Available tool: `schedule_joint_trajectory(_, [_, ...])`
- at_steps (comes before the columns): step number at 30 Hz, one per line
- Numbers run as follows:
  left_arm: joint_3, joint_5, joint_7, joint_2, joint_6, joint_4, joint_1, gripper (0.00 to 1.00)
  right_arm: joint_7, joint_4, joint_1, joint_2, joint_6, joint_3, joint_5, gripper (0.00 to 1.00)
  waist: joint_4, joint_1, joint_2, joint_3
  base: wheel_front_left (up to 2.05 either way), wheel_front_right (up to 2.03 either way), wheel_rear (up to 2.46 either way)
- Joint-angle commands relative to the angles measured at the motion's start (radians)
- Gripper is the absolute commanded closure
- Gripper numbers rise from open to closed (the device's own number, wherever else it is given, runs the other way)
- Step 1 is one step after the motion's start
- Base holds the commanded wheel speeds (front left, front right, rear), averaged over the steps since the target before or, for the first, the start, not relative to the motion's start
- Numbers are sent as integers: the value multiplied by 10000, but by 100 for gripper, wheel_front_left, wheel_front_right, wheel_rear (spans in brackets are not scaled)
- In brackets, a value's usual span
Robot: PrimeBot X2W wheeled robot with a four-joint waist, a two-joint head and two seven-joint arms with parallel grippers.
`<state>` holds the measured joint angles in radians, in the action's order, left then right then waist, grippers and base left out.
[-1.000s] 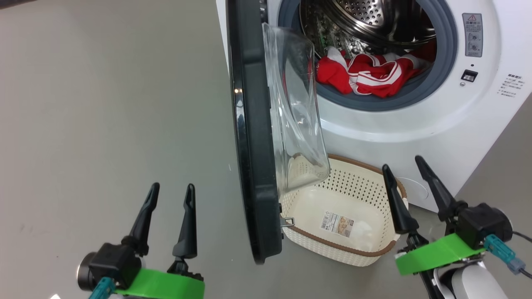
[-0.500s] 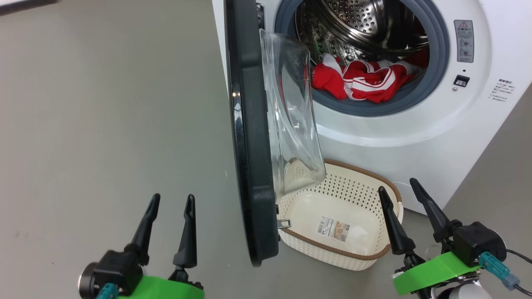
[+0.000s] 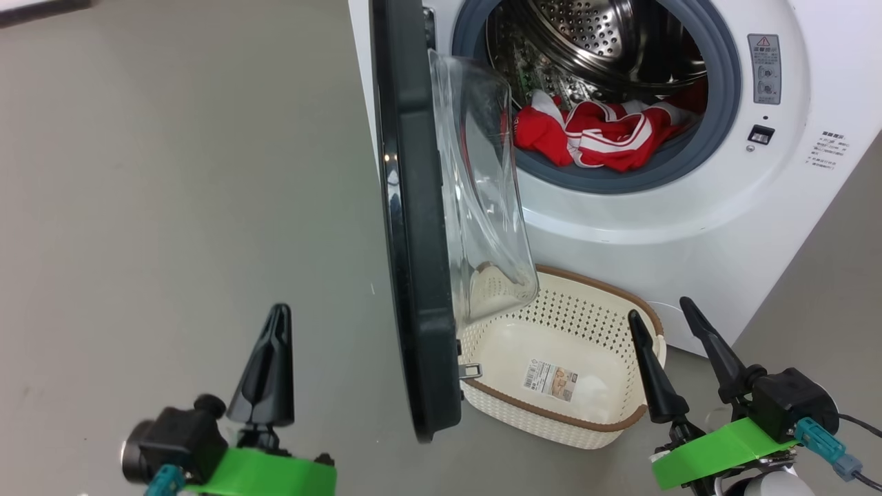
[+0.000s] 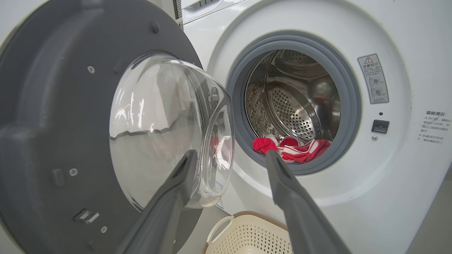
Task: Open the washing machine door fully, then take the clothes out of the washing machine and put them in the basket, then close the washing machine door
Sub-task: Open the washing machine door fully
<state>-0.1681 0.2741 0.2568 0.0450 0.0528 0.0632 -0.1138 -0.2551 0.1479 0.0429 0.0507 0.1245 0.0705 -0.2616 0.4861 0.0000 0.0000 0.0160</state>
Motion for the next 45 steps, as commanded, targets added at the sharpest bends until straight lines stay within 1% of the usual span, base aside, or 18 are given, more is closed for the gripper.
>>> schedule_joint_trajectory(1, [295, 18, 49, 57, 12, -470, -529, 100, -66, -205, 135, -4, 62, 199, -111, 0, -13, 0, 0, -16, 0, 0, 0])
schedule_joint_trajectory(5, [209, -234, 49, 56, -56, -1438, -846, 100, -66, -136, 122, -5, 62, 235, -281, 0, -55, 0, 0, -48, 0, 0, 0])
schedule_joint_trajectory(9, [-104, -378, 49, 56, -179, -2319, -1010, 100, -66, -79, 115, -5, 62, 281, -355, 0, -100, 0, 0, -54, 0, 0, 0])
schedule_joint_trajectory(12, [-499, -268, 49, 55, -342, -2792, -1099, 100, -66, -37, 104, -5, 62, 365, -532, 0, -135, 0, 0, -65, 0, 0, 0])
schedule_joint_trajectory(18, [-1572, -160, -208, 54, -669, -3199, -1387, 100, -66, 60, 129, -5, 62, 460, -769, 0, -196, 0, 0, -70, 0, 0, 0])
schedule_joint_trajectory(22, [-2350, 116, -562, 54, -784, -3161, -1489, 100, -66, 102, 168, -5, 62, 474, -833, 0, -274, 0, 0, -38, 0, 0, 0])
schedule_joint_trajectory(25, [-2828, 271, -820, 54, -830, -2842, -1570, 100, -66, 142, 209, -5, 62, 514, -850, 0, -350, 0, 0, 27, 0, 0, 0])
schedule_joint_trajectory(28, [-3060, 345, -999, 54, -839, -2479, -1617, 100, -66, 180, 232, -5, 62, 564, -938, 0, -417, 0, 0, 66, 0, 0, 0])
schedule_joint_trajectory(33, [-3484, 417, -1229, 53, -846, -1409, -1855, 100, -66, 158, 334, -5, 62, 578, -910, 0, -569, 0, 0, 166, 0, 0, 0])
schedule_joint_trajectory(36, [-3575, 509, -1153, 53, -771, -741, -1952, 100, -66, 162, 380, -5, 62, 562, -927, 0, -674, 0, 0, 198, 0, 0, 0])
schedule_joint_trajectory(38, [-3562, 523, -1169, 53, -600, -317, -2003, 100, -66, 172, 407, -5, 62, 562, -944, 0, -738, 0, 0, 217, 0, 0, 0])
schedule_joint_trajectory(41, [-3455, 536, -1329, 53, -209, 150, -2049, 100, -66, 155, 425, -5, 62, 555, -965, 0, -811, 0, 0, 263, 0, 0, 0])
schedule_joint_trajectory(45, [-3277, 433, -1577, 77, 345, 447, -2089, 100, -66, 134, 396, -5, 62, 486, -971, 0, -792, 0, 0, 305, 0, 0, 0])
